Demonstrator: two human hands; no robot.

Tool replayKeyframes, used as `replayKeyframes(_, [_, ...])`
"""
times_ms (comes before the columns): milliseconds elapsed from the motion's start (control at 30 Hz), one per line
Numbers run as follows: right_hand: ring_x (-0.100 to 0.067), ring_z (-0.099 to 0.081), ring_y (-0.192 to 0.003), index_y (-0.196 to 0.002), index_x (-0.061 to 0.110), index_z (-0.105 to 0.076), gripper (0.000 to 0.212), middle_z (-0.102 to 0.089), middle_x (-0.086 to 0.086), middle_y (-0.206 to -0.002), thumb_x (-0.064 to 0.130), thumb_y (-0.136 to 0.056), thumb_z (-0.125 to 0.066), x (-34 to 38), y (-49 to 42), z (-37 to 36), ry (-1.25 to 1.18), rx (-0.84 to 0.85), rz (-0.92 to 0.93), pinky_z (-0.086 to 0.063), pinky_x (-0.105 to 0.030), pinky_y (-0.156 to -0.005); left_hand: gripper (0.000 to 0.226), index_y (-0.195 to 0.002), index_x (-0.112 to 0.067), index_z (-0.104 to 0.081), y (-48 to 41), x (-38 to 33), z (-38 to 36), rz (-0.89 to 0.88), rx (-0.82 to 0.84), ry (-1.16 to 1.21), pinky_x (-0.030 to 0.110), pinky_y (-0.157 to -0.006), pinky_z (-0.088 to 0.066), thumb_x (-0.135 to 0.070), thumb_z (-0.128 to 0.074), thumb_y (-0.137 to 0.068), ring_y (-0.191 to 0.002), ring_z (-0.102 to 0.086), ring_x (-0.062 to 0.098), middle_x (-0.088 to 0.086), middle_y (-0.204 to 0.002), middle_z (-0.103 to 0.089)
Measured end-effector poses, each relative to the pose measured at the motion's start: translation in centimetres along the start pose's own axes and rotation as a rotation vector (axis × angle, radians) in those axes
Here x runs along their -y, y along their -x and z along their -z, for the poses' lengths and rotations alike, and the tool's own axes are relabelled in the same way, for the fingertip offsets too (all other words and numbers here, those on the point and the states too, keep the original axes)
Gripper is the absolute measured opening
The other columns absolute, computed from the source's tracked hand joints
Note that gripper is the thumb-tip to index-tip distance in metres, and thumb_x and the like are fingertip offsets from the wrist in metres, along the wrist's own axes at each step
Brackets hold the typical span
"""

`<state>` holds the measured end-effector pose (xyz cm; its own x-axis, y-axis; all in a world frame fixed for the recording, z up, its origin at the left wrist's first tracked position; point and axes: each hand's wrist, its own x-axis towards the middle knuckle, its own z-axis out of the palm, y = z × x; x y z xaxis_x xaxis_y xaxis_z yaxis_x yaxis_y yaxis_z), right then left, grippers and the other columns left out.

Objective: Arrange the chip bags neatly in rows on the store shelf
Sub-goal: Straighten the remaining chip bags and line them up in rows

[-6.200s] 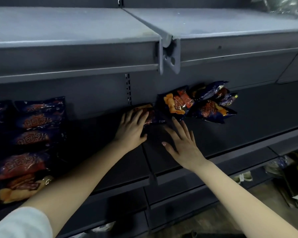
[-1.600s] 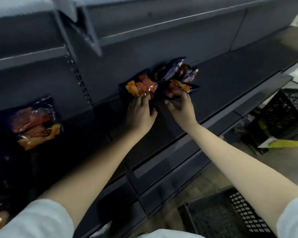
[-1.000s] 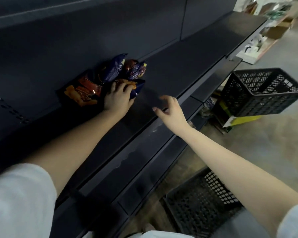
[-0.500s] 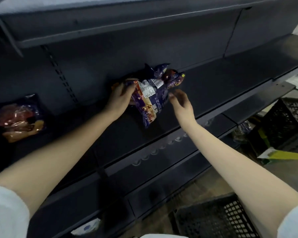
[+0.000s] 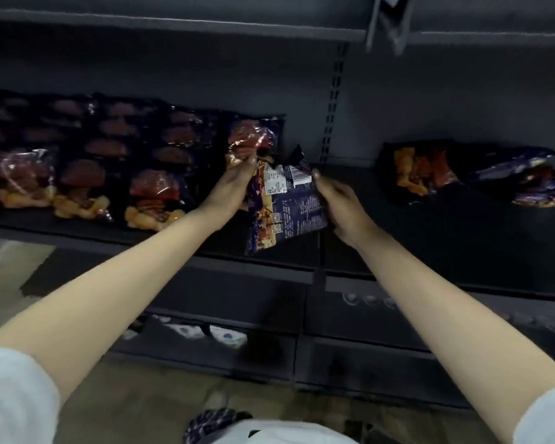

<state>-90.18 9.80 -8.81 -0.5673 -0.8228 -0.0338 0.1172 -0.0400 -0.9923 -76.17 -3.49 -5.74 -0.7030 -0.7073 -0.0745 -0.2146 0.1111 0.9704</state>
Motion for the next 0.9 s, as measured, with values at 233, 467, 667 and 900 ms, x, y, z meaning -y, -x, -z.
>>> replayKeyframes(233, [-0.011,-0.050,-0.073,-0.080,0.023,-0.058,0.018,-0.056,0.006,-0.077,0.013,-0.095,-0.053,-1.0,-2.9,-7.0,0.121,0.044,0.048,-0.039,-0.025,-0.061,0.050,-0.144,-0.018,-0.031,2.1,1.5,6.4,0.040,-0.312,0.005,0.018,-0.105,-0.018,-0.041,-0.032,-0.100,-0.139,-0.027,0.017,-0.002,-0.149,-0.033])
replayKeyframes(467, [-0.007,-0.046,-0.057,-0.076,0.021,-0.055,0.022,-0.050,0.000,-0.073,0.012,-0.096,-0.052,-1.7,-4.4,-9.0,0.023,-0.142,0.023,-0.036,-0.020,-0.048,0.050,-0.143,-0.020,-0.034,0.8,2.3,8.8,0.070,-0.365,0.144,0.009,-0.097,-0.029,-0.043,-0.034,-0.099,-0.133,-0.036,0.015,-0.004,-0.143,-0.040])
replayKeyframes(667, [-0.021,-0.054,-0.088,-0.074,0.025,-0.060,0.023,-0.060,-0.002,-0.086,0.011,-0.092,-0.057,-1.3,-6.2,-9.1,0.065,-0.350,0.076,-0.045,-0.038,-0.082,0.039,-0.132,-0.008,-0.045,-0.2,1.4,8.5,0.021,-0.314,0.249,0.034,-0.093,-0.049,-0.030,-0.039,-0.100,-0.088,-0.055,0.002,-0.013,-0.105,-0.058])
replayKeyframes(900, [-0.006,-0.056,-0.076,-0.082,0.021,-0.059,0.017,-0.059,0.004,-0.077,0.008,-0.092,-0.055,0.0,-7.3,-9.3,0.111,-0.515,0.195,-0.046,-0.023,-0.073,0.015,-0.095,-0.023,-0.053,-2.1,1.3,8.3,-0.010,-0.269,0.341,0.025,-0.087,-0.050,-0.025,-0.039,-0.101,-0.091,-0.058,0.009,-0.013,-0.089,-0.056])
